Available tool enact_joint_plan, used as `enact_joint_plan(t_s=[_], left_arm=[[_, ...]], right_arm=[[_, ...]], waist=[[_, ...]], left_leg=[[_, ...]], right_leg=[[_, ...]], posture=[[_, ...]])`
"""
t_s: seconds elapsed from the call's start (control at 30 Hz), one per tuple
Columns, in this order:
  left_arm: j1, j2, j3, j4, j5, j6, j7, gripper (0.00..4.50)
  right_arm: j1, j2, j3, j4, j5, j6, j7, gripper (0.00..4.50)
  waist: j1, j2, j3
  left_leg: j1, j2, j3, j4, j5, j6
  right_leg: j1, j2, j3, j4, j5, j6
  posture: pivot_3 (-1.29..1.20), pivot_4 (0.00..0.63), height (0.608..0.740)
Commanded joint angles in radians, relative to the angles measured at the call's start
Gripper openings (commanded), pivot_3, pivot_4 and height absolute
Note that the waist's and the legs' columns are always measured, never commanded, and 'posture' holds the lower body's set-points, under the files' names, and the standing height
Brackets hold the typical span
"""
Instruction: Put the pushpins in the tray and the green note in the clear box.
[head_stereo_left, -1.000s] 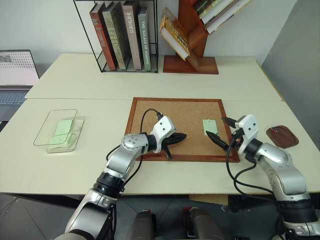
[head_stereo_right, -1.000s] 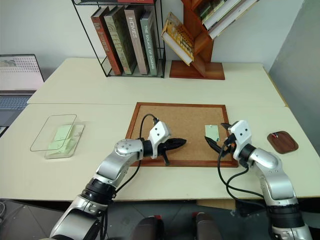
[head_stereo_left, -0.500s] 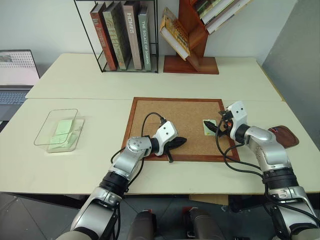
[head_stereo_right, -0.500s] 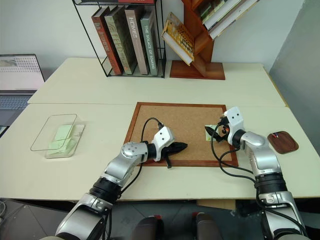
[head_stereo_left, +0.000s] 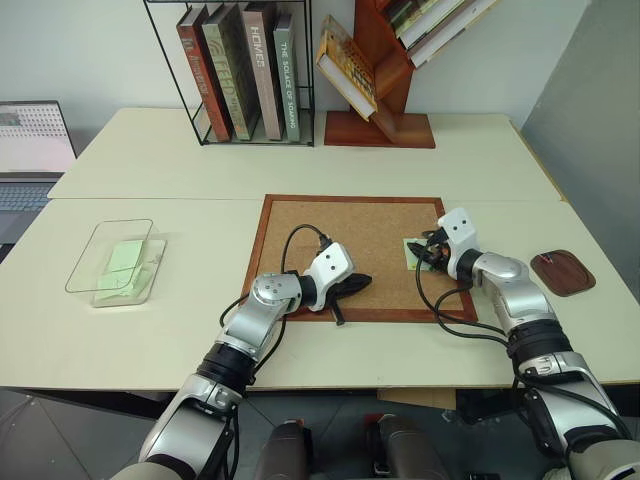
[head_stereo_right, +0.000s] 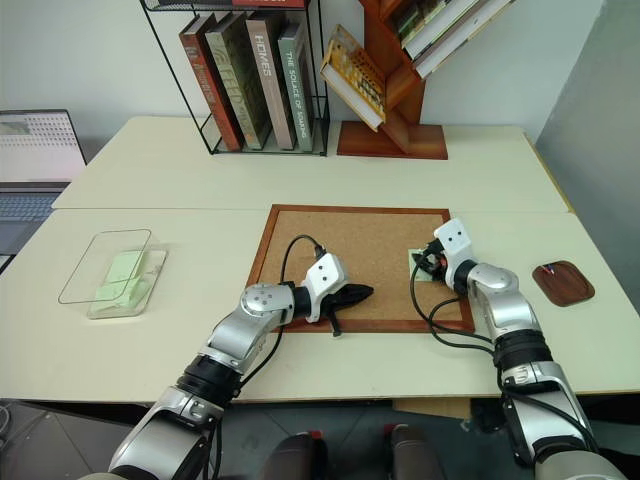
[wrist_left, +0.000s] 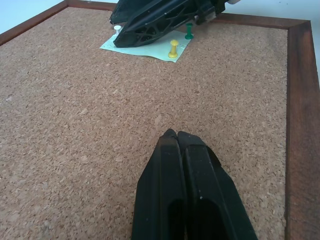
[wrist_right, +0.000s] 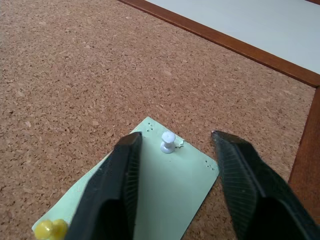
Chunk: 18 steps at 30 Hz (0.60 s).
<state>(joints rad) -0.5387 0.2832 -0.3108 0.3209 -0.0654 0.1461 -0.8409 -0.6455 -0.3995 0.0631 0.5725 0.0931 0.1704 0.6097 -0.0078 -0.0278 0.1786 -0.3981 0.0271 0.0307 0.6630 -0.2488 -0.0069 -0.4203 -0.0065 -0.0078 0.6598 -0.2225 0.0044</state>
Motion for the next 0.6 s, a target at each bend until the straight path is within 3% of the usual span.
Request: enact_joint_plan(t_s=[0.03,0.23,0.6], left_arm=[[0.012,0.009,-0.003,-0.01,0.022,0.006,0.003,0.0],[0.018,0.012,-0.008,-0.007,0.027,0.003,0.0,0.0],[0.043,0.02,-0.019,-0.025,0.039,0.005,-0.004,0.0]], right_arm=[[-0.024,-0.004,-0.012,-0.002,-0.009,-0.021,0.006,1.31],[-0.018,-0.006,-0.011,-0.023,-0.01,-0.031,0.012,0.08],[0.02,0.0,-0.037,-0.15,0.022,-0.026,0.033,0.01]], waist=[[0.0,0.0,0.0],[0.0,0.0,0.0],[-0.001,0.0,0.0]], left_leg=[[0.0,0.0,0.0,0.0,0.0,0.0],[0.0,0.0,0.0,0.0,0.0,0.0],[0.0,0.0,0.0,-0.001,0.0,0.0]], right_leg=[[0.0,0.0,0.0,0.0,0.0,0.0],[0.0,0.0,0.0,0.0,0.0,0.0],[-0.001,0.0,0.0,-0.001,0.0,0.0]], posture=[[0.0,0.15,0.74],[0.0,0.15,0.74],[0.0,0.15,0.74]])
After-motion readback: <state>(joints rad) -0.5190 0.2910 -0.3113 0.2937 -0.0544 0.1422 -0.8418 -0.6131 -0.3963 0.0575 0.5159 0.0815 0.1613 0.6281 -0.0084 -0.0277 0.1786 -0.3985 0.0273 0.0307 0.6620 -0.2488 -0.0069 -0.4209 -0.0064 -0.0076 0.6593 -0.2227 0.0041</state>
